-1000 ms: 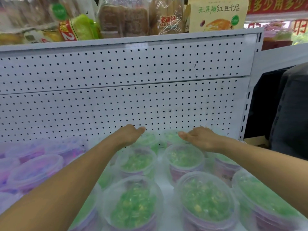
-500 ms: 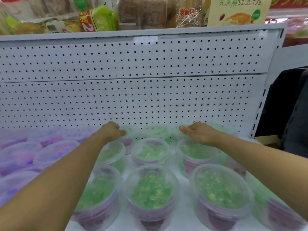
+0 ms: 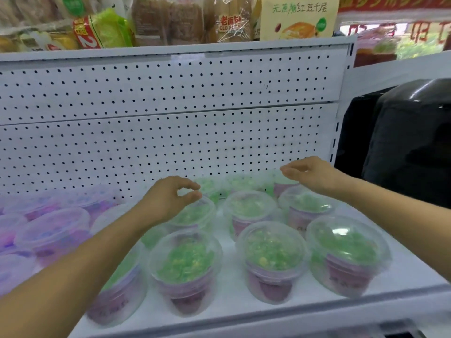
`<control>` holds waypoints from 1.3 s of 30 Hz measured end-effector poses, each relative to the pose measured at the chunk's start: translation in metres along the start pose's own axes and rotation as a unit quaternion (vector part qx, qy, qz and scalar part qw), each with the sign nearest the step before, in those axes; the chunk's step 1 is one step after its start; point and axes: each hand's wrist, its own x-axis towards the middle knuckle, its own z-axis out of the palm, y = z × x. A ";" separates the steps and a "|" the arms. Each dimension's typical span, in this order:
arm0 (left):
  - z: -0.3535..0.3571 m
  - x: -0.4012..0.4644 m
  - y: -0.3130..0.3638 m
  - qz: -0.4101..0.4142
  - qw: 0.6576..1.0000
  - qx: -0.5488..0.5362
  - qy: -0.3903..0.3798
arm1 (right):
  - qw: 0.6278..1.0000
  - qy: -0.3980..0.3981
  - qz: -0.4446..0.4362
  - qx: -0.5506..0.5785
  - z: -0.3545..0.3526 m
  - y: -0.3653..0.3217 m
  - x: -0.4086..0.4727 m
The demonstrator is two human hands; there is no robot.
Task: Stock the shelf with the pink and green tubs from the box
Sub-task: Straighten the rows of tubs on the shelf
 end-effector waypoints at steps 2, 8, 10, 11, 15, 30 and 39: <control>0.010 -0.012 0.019 0.036 0.999 -0.008 -0.033 | 0.997 -0.059 0.032 -0.028 -0.014 0.020 -0.016; 0.036 -0.011 0.053 0.105 0.986 0.046 -0.121 | 0.983 -0.129 0.071 -0.112 -0.028 0.041 -0.039; 0.043 -0.010 0.059 0.105 0.985 0.065 -0.123 | 0.985 -0.114 0.066 -0.114 -0.027 0.038 -0.039; 0.046 -0.010 0.061 0.102 0.984 0.080 -0.120 | 0.986 -0.099 0.065 -0.114 -0.025 0.038 -0.037; 0.052 -0.007 0.063 0.088 0.984 0.107 -0.111 | 0.989 -0.069 0.061 -0.118 -0.014 0.040 -0.033; 0.042 -0.087 0.110 0.105 0.987 -0.011 -0.125 | 0.985 -0.153 0.035 -0.075 -0.061 0.032 -0.115; 0.046 -0.112 0.127 0.053 0.984 0.123 -0.115 | 0.982 -0.141 0.025 -0.122 -0.040 0.030 -0.150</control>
